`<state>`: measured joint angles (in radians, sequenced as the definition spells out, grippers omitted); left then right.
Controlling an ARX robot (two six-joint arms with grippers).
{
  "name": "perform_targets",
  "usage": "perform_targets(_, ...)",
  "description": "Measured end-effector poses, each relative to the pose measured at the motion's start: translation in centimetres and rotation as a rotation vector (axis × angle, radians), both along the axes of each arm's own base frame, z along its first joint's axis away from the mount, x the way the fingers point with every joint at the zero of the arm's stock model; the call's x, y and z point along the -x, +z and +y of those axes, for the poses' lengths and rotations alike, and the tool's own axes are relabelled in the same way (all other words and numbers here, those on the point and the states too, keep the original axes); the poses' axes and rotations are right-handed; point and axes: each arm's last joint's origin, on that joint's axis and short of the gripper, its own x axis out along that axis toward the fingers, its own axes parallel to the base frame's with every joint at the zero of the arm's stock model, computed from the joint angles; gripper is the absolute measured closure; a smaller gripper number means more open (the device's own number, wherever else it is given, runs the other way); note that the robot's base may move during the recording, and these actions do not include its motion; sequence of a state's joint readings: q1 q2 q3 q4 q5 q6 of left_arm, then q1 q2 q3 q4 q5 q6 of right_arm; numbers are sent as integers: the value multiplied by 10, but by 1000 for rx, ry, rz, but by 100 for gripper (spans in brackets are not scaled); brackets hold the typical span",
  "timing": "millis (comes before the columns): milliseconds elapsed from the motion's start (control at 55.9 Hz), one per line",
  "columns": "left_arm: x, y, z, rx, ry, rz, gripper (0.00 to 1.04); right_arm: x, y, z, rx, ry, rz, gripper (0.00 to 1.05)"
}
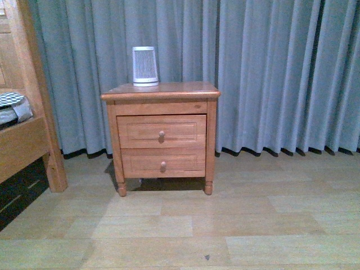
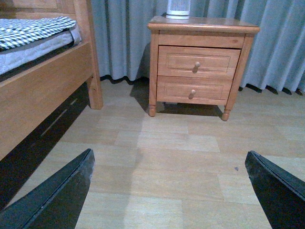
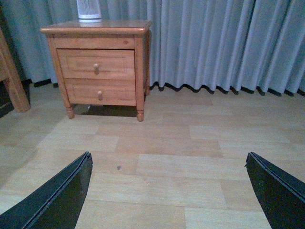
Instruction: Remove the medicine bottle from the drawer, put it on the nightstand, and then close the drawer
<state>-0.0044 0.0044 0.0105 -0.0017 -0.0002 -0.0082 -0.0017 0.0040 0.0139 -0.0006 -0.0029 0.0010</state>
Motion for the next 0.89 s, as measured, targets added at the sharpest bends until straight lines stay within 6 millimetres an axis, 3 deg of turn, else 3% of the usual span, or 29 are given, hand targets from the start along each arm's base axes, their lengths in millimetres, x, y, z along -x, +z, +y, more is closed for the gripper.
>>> perform_targets(894,0,0,0,0,0,0,7,0,0,0,0,0,0,7)
